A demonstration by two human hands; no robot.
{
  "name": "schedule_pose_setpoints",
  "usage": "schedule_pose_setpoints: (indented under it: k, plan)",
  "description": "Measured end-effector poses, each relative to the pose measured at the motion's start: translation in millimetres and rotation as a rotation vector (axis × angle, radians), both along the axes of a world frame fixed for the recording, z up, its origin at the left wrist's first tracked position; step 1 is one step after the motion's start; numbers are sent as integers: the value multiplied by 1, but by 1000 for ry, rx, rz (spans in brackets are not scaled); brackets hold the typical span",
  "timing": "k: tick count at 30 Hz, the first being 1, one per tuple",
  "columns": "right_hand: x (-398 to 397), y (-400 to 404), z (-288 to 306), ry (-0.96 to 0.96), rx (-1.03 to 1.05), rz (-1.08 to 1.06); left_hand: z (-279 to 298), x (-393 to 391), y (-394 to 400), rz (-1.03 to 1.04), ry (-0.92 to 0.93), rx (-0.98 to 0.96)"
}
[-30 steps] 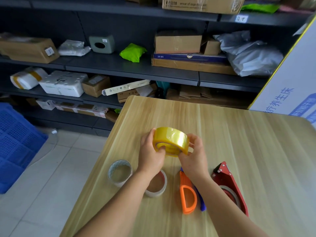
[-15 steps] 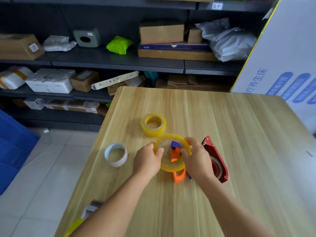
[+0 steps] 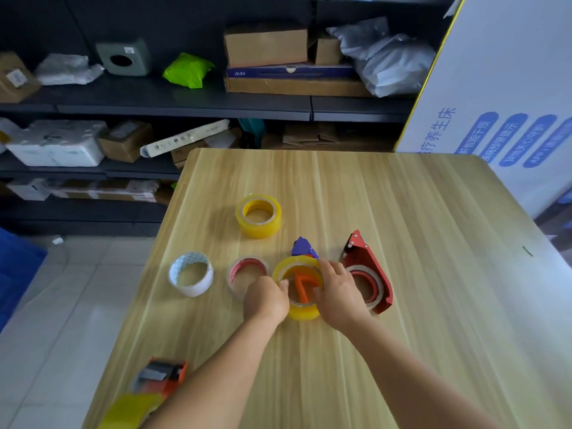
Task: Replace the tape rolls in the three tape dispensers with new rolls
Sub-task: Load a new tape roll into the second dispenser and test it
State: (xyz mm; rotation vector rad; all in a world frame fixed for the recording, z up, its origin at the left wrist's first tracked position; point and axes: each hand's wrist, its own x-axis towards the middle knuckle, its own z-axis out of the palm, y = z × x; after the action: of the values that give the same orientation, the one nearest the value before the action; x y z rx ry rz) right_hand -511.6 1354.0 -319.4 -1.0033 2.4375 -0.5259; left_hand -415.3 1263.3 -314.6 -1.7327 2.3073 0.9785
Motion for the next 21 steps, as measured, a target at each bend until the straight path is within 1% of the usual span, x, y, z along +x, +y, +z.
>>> schedule_pose_setpoints:
  k: [4,9,14,16,19,21]
  plan:
    - [-8,0,2,-10,40,27,1,-5,-1,0,-18,11]
    - [-21,8,6,-14,80,73,0,-6,4,-26,-35,-19]
    - [-24,7,2,-168,44,124,-1,-8,0,-14,-46,-9]
    - [-29,7,2,-201,49,168,1,-7,-2,-24,-55,-22]
    - [-37,15,0,-151,93,253,1,-3,-5,-46,-70,-52]
    - [-37,18,-6,-13,160,303,0,1,-8,-58,-86,-58]
